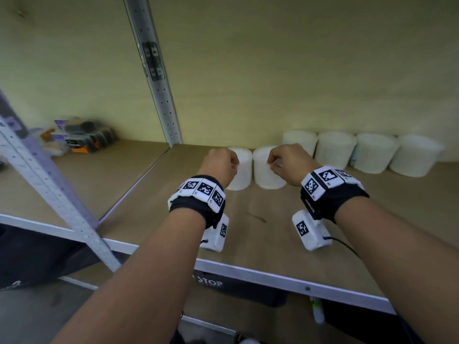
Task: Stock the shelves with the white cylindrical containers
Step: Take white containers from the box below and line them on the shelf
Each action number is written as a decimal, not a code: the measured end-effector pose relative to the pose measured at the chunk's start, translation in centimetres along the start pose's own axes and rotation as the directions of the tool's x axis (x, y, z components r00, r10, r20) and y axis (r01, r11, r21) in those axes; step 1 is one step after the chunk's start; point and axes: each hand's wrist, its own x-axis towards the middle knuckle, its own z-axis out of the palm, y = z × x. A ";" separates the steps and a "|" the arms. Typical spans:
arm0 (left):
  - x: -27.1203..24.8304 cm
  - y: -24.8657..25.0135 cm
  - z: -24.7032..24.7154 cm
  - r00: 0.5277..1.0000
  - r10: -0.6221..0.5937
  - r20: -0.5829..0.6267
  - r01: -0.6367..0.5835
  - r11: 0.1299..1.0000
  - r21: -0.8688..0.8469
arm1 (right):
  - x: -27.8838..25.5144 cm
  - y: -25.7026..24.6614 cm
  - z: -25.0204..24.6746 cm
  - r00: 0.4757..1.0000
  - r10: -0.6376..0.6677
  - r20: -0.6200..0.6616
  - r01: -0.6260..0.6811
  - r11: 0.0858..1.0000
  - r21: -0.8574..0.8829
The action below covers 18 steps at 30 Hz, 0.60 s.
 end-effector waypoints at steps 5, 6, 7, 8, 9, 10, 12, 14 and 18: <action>3.2 -1.2 0.6 0.998 0.032 -0.044 -0.033 0.999 -0.010 | 3.9 0.9 0.8 1.000 -0.026 -0.011 0.026 1.000 0.018; 3.8 -1.4 0.7 0.998 0.036 -0.056 -0.037 0.999 -0.017 | 4.5 1.1 0.9 0.999 -0.026 -0.018 0.026 1.000 0.016; 4.3 -1.6 0.9 0.997 0.041 -0.067 -0.043 0.999 -0.026 | 5.1 1.3 1.0 0.999 -0.025 -0.023 0.025 1.000 0.016; 4.9 -1.7 1.0 0.996 0.048 -0.075 -0.050 0.998 -0.033 | 5.6 1.5 1.2 0.999 -0.026 -0.026 0.027 1.000 0.017; 5.5 -1.8 1.1 0.995 0.057 -0.078 -0.060 0.998 -0.036 | 6.2 1.7 1.3 0.999 -0.030 -0.031 0.030 0.999 0.016; 6.1 -1.9 1.2 0.995 0.066 -0.077 -0.069 0.997 -0.039 | 6.7 2.0 1.4 0.999 -0.033 -0.038 0.034 0.999 0.013; 7.2 -2.2 1.5 0.993 0.085 -0.078 -0.089 0.995 -0.045 | 7.6 2.4 1.7 0.998 -0.036 -0.053 0.037 0.999 0.000; 8.3 -2.3 1.8 0.991 0.103 -0.085 -0.107 0.993 -0.045 | 8.2 2.8 2.0 0.997 -0.033 -0.067 0.032 0.999 -0.015; 9.8 -2.4 2.5 0.991 0.111 -0.072 -0.115 0.991 -0.064 | 8.7 3.3 2.5 0.993 -0.003 -0.114 0.000 1.000 -0.024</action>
